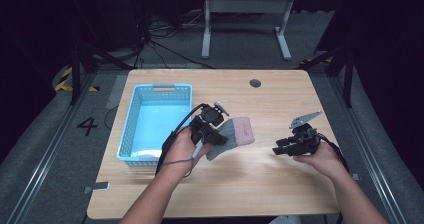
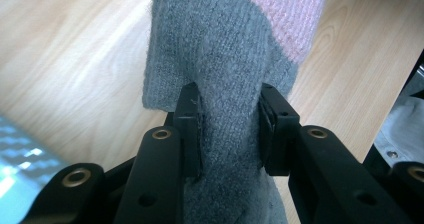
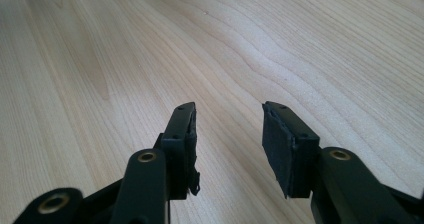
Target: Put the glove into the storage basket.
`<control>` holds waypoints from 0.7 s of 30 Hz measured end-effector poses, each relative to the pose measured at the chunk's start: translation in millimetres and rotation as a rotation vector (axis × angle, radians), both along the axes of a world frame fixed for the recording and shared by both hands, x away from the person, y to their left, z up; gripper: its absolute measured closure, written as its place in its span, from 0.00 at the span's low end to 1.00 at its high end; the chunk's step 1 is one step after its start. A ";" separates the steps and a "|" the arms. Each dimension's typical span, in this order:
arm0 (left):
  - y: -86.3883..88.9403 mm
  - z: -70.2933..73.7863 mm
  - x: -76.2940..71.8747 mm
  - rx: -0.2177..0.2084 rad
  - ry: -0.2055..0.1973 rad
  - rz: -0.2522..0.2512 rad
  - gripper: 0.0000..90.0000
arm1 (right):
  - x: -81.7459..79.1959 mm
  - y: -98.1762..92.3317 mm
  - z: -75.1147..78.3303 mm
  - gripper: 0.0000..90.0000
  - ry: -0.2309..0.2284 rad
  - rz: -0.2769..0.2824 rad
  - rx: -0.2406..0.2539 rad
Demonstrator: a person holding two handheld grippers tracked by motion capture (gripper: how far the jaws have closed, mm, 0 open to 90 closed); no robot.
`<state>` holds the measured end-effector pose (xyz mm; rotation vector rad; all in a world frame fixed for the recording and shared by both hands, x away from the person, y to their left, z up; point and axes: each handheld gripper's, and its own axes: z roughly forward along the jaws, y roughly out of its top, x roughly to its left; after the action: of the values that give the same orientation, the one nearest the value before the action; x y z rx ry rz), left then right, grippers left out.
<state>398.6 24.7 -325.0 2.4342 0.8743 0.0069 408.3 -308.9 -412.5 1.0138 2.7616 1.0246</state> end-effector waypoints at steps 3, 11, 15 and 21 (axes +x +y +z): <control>10.0 7.1 1.5 -0.007 -0.013 0.016 0.75 | 0.3 0.9 -0.9 0.63 0.003 0.001 -0.002; 37.7 17.4 8.0 -0.024 -0.034 0.070 0.75 | -3.3 2.4 -1.6 0.63 0.006 -0.004 -0.003; 55.1 23.8 10.0 -0.035 -0.052 0.103 0.75 | -6.8 1.6 -2.0 0.62 0.005 -0.004 -0.009; 84.7 30.6 15.3 -0.045 -0.074 0.171 0.75 | -12.0 0.5 -0.1 0.62 -0.007 -0.008 -0.012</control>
<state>413.8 109.3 -294.4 2.2954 1.0344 0.1382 396.3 -308.4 -412.7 1.0172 2.7528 1.0070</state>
